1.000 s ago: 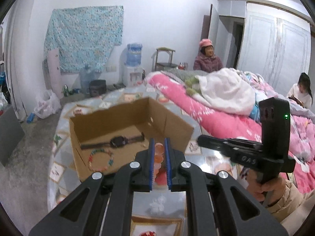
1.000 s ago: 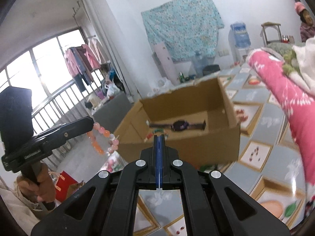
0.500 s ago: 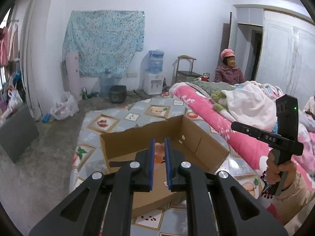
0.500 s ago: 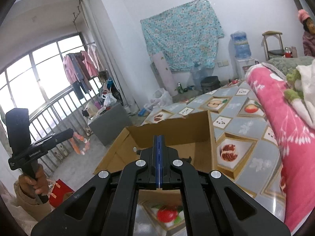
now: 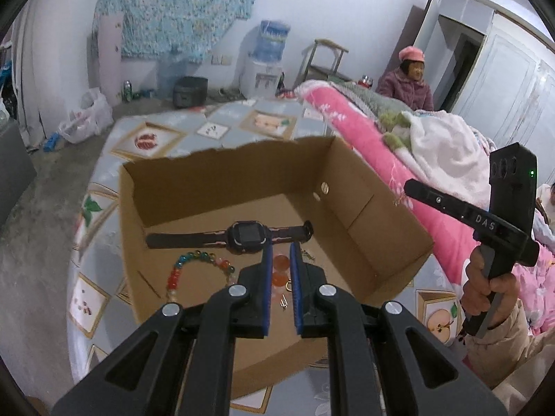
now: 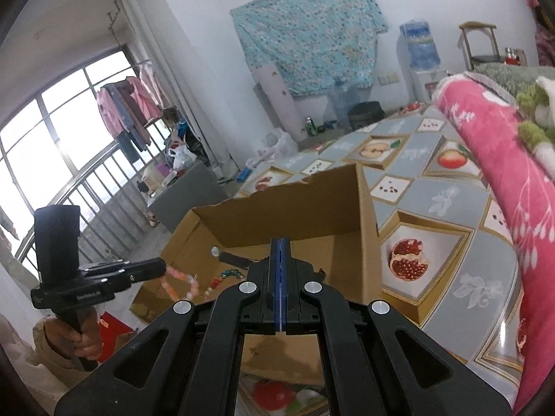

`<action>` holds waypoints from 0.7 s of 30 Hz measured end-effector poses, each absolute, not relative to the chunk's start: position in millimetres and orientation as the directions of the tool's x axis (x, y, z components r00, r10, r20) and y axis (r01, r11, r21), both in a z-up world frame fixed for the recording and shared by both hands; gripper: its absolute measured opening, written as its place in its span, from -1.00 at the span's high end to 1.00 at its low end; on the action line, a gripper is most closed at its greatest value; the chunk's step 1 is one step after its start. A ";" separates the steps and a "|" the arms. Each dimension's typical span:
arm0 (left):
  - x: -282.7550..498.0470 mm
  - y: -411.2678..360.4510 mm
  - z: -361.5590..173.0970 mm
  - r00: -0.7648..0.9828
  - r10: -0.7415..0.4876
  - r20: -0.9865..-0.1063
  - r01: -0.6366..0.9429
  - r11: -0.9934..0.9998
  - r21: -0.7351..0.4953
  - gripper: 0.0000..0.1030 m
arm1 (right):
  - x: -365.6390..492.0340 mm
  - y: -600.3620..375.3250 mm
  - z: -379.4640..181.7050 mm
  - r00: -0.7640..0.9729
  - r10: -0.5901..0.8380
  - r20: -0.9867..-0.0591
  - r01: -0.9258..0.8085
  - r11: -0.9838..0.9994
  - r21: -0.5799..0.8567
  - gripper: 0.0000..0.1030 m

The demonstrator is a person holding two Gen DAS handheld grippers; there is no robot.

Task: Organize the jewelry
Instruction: 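Lower the bracelet into the box and open the left gripper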

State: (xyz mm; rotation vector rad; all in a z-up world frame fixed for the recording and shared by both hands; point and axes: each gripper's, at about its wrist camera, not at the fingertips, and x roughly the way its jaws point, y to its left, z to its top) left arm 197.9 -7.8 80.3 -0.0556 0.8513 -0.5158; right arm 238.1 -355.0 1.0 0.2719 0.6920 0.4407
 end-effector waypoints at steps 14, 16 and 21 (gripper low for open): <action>243.0 -94.3 61.3 0.286 -0.689 -0.666 0.488 0.703 -0.518 0.81 | 241.1 -380.2 14.2 0.736 0.452 -0.504 -0.264 0.877 0.401 1.00; 249.6 -110.4 51.1 0.220 -0.724 -0.654 0.479 0.664 -0.574 0.81 | 240.3 -382.2 14.2 0.738 0.445 -0.507 -0.258 0.881 0.398 1.00; 257.4 -115.0 30.4 0.188 -0.710 -0.679 0.404 0.686 -0.605 0.35 | 236.0 -386.5 13.8 0.737 0.429 -0.522 -0.243 0.889 0.388 1.00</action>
